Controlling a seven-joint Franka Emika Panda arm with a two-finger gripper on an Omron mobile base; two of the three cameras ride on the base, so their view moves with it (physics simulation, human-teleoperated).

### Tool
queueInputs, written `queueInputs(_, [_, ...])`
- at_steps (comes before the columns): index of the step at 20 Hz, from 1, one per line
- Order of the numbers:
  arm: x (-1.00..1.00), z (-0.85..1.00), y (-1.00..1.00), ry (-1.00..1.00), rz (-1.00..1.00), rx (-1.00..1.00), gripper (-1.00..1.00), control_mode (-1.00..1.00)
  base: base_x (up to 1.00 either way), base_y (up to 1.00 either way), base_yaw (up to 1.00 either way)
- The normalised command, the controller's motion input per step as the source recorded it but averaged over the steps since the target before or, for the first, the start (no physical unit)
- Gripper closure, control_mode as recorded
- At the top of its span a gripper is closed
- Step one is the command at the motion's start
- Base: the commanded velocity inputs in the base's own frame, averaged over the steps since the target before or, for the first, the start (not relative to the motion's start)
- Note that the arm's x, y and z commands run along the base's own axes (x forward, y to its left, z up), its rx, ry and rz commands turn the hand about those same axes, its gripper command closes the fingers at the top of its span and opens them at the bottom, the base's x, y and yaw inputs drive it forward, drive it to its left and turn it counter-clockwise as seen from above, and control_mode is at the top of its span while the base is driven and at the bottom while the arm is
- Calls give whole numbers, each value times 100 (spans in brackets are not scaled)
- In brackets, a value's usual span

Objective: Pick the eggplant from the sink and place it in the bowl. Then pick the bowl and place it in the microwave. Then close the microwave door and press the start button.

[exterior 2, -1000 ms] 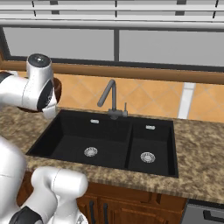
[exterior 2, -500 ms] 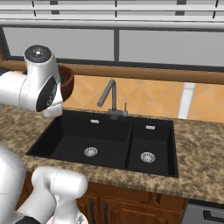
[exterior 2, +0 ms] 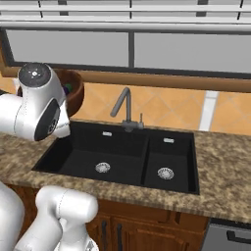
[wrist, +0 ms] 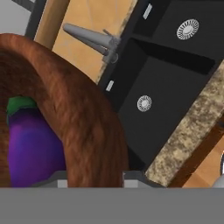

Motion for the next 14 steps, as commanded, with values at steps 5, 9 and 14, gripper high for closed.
queueInputs(5, [0, 0, 0, 0, 0, 0, 100, 100, -99, 0, -6])
queueInputs(9, [0, 0, 0, 0, 0, 0, 100, 100, -73, 0, -36])
queueInputs(14, [0, 0, 0, 0, 0, 0, 100, 100, -34, 8, -68])
